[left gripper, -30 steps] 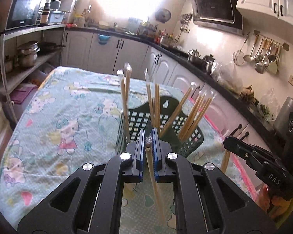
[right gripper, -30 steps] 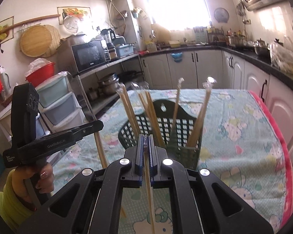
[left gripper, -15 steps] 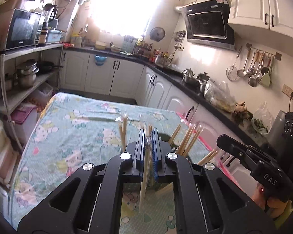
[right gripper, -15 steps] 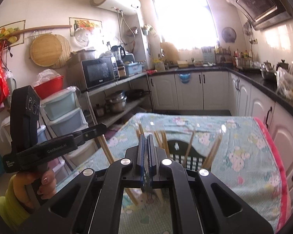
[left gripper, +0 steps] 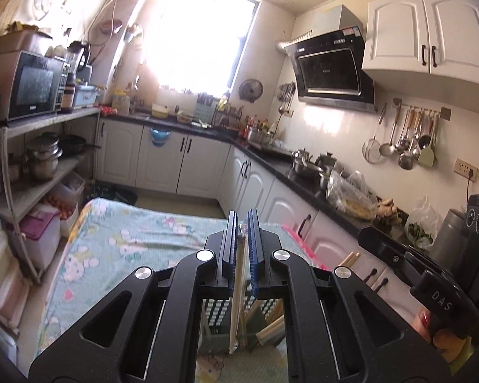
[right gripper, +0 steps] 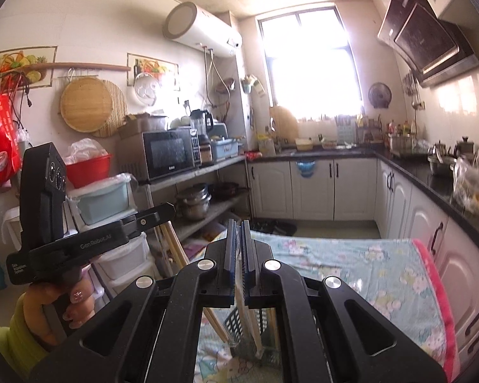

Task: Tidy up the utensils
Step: 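Lift both held chopsticks and carry them above the caddy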

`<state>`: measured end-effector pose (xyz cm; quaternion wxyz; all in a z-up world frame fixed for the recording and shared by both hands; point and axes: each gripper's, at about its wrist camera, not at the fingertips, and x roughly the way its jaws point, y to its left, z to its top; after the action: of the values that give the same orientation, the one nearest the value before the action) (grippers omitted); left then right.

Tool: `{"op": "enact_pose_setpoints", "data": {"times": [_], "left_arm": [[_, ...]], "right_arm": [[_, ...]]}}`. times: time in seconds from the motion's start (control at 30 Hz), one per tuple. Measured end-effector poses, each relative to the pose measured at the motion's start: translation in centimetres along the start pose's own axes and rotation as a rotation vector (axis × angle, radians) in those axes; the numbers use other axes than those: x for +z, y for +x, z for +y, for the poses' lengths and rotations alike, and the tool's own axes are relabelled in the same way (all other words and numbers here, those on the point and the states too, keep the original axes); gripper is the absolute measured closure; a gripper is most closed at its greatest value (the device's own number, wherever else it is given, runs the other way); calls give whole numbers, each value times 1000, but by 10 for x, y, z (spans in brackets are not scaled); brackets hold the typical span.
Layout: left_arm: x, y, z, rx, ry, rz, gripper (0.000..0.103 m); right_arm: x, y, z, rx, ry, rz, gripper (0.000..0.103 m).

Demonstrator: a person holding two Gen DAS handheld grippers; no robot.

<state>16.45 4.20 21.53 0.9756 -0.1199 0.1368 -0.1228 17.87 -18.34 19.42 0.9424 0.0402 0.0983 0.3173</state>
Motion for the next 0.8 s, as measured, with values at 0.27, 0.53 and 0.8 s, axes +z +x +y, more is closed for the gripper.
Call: {"op": "enact_pose_setpoints", "data": {"times": [0.27,0.53,0.8], "left_arm": [[20,9,-5,12,9,-43,99],[20,33,-4,37,10,-36,99],[4,60,1,56,26,3,99]], "right_arm": [[23,-4,-2,-23,-17,-66,100],[29,4,-16,-44,-5,-88,100],[16,27,-30,-62,26,-51,100]]}}
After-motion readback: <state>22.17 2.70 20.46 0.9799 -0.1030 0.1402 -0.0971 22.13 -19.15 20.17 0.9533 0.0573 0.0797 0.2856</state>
